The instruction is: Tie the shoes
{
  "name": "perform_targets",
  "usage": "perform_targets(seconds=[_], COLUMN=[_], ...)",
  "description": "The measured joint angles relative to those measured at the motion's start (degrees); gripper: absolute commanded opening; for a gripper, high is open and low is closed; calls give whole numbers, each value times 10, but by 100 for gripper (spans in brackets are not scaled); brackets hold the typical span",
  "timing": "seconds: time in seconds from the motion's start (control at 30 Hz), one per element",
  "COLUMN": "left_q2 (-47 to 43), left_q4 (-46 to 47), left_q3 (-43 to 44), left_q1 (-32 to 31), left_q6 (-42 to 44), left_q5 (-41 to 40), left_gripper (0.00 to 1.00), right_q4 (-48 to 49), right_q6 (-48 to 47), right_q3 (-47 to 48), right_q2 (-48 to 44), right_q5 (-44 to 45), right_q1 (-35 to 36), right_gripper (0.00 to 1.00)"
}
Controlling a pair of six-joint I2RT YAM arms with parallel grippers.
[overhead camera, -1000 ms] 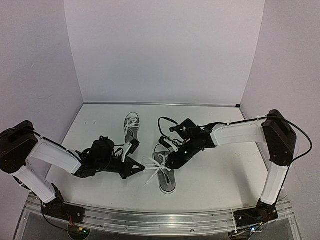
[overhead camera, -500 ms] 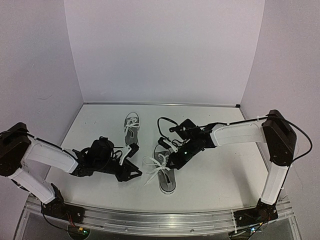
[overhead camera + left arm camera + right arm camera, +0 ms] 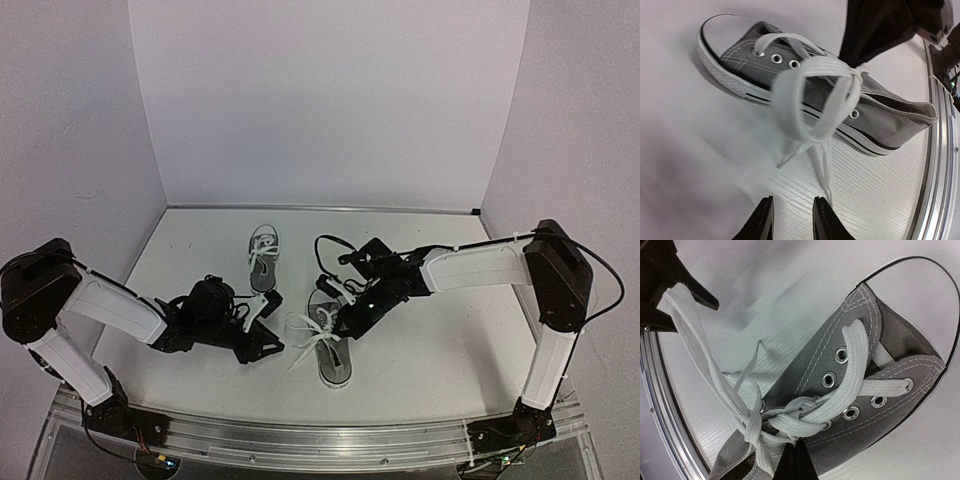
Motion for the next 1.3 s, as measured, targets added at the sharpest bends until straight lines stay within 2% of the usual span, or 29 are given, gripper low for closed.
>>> perform_targets(seconds=[0.27,0.53,0.63,0.7,0.83,1.3], left_q2=[32,88,101,108,109,17], left_q4=[-25,-57,-72,-80,-93,-167], left_q3=[26,72,92,103,109,61], left_q1=[-73,-90,-100,-106,-110,-110], left_q6=[44,61,69,75,78,46], left_q5=[-6,-48,-67,-79,-98,-115], left_gripper=[39,37,29,17,1,0], right_q4=[1,2,4,4,4,20], right_q6=[2,5,6,7,9,15], right_q3=[0,0,0,0,0,-6], right_q2=[0,0,0,0,1,1], right_q5=[0,0,0,0,-1,-1], right_q1=[0,0,0,0,0,0], right_gripper=[0,0,0,0,0,0])
